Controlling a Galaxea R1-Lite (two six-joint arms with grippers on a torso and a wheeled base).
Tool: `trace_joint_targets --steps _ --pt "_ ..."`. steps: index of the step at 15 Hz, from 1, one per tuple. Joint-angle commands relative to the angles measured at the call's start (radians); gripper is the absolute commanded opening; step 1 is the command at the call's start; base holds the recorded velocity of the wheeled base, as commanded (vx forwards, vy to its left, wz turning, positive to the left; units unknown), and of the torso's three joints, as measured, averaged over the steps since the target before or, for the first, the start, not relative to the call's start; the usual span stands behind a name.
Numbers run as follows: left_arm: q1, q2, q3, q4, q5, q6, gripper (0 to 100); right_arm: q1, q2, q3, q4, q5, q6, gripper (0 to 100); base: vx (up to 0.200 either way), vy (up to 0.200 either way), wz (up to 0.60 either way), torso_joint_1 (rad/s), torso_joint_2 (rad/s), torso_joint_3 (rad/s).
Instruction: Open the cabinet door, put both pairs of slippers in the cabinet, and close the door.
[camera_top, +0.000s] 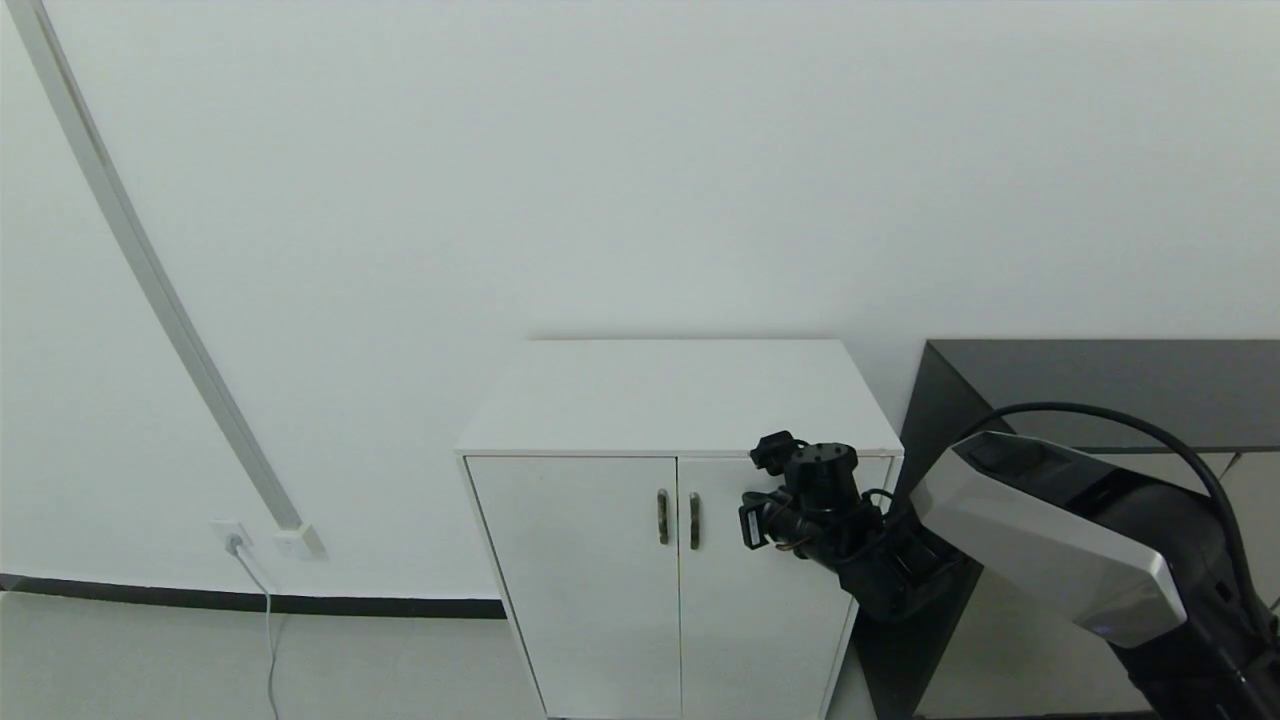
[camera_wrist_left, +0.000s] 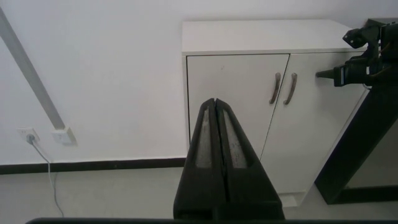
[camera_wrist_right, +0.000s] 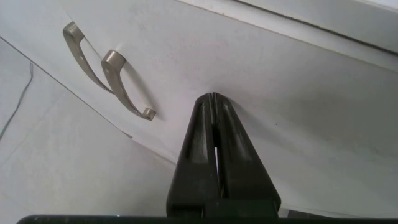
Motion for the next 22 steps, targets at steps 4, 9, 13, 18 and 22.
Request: trace_joint_targets --steps 4,9,13,18,22 --pt "0.0 0.0 0.0 0.001 0.0 0.0 0 -0.002 -0.001 -0.006 0.0 0.0 0.0 0 0.0 0.0 0.0 0.0 0.0 0.0" --pt "0.0 0.0 0.0 0.001 0.0 0.0 0 -0.002 0.013 -0.017 -0.002 -0.003 0.0 0 0.0 0.0 0.0 0.0 0.0 0.0" --pt "0.0 0.0 0.0 0.001 0.0 0.0 0 -0.002 0.019 -0.026 -0.002 -0.004 -0.001 0 0.0 0.0 0.0 0.0 0.0 0.0" --pt "0.0 0.0 0.0 0.001 0.0 0.002 0 -0.002 0.035 -0.047 -0.002 -0.006 -0.001 0 0.0 0.0 0.0 0.0 0.0 0.0" --pt "0.0 0.0 0.0 0.001 0.0 0.0 0 0.003 -0.001 0.003 -0.009 -0.006 0.0 0 0.0 0.0 0.0 0.0 0.0 0.0"
